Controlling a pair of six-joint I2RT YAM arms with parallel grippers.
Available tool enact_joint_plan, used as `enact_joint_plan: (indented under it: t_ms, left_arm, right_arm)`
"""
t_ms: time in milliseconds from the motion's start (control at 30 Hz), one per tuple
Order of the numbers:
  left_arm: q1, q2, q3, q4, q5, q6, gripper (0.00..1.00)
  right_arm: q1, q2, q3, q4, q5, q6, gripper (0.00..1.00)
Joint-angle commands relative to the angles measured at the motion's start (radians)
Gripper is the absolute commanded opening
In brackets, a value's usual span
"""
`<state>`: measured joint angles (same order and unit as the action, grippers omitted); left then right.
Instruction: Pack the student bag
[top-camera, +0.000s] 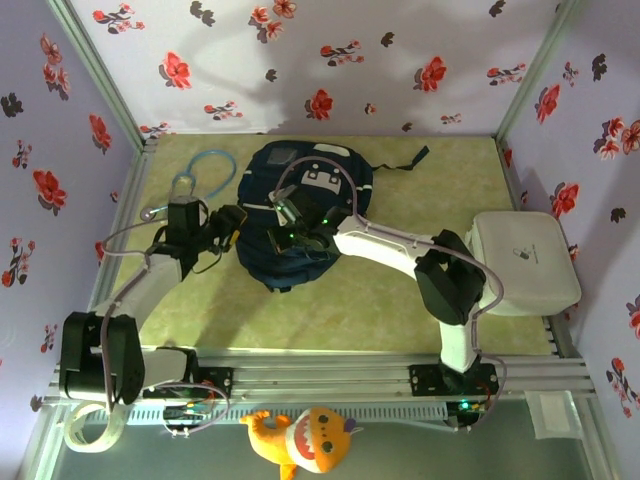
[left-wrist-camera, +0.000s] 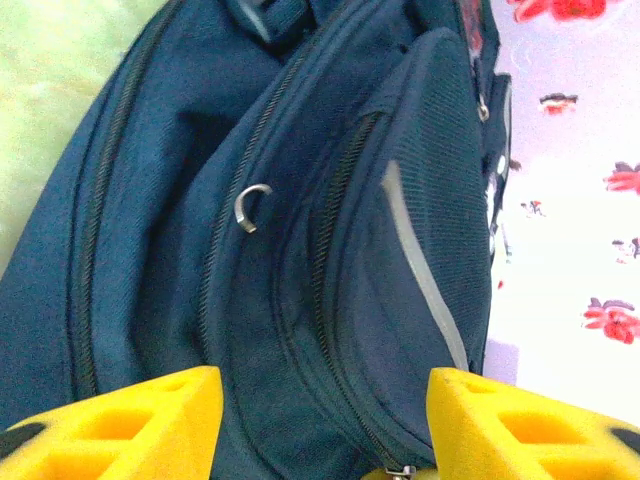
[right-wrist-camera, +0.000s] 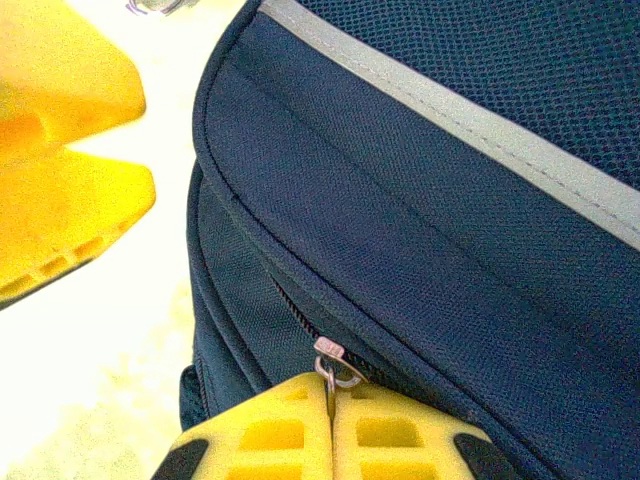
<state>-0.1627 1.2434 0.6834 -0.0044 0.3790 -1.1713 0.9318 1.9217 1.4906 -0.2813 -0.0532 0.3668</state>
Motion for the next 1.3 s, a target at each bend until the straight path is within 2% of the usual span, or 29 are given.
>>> enact_joint_plan:
  t_ms: [0, 233, 433, 567, 633, 733, 1067, 1267]
  left_arm:
    - [-0.006, -0.018, -0.03, 0.074, -0.03, -0.088, 0.52]
    - [-0.05, 0.077, -0.001, 0.182, -0.001, -0.138, 0.47]
    - [-0.078, 0.162, 0.042, 0.233, 0.001, -0.179, 0.35]
    - [-0.081, 0.175, 0.052, 0.227, -0.033, -0.181, 0.23]
    - [-0.082, 0.185, 0.056, 0.227, -0.043, -0.175, 0.1]
    - [-0.081, 0.204, 0.073, 0.222, -0.045, -0.168, 0.0]
    - [-0.071, 0.221, 0.112, 0.194, -0.045, -0.127, 0.0]
    - [-0.063, 0.214, 0.11, 0.173, -0.04, -0.096, 0.0]
  right_arm:
    - [0.025, 0.015, 0.05, 0.054, -0.064, 0.033, 0.0]
    - [0.025, 0.022, 0.057, 0.052, -0.078, 0.041, 0.0]
    - [0.026, 0.01, 0.045, 0.047, -0.068, 0.041, 0.0]
    - [0.022, 0.002, 0.042, 0.007, -0.011, 0.045, 0.0]
    - [0.018, -0.017, 0.026, -0.018, 0.032, 0.049, 0.0]
    - [0.014, -0.063, -0.031, -0.034, 0.099, 0.051, 0.0]
    - [-0.022, -0.26, -0.253, -0.128, 0.292, 0.095, 0.0]
    - [-0.083, -0.36, -0.375, -0.128, 0.314, 0.089, 0.0]
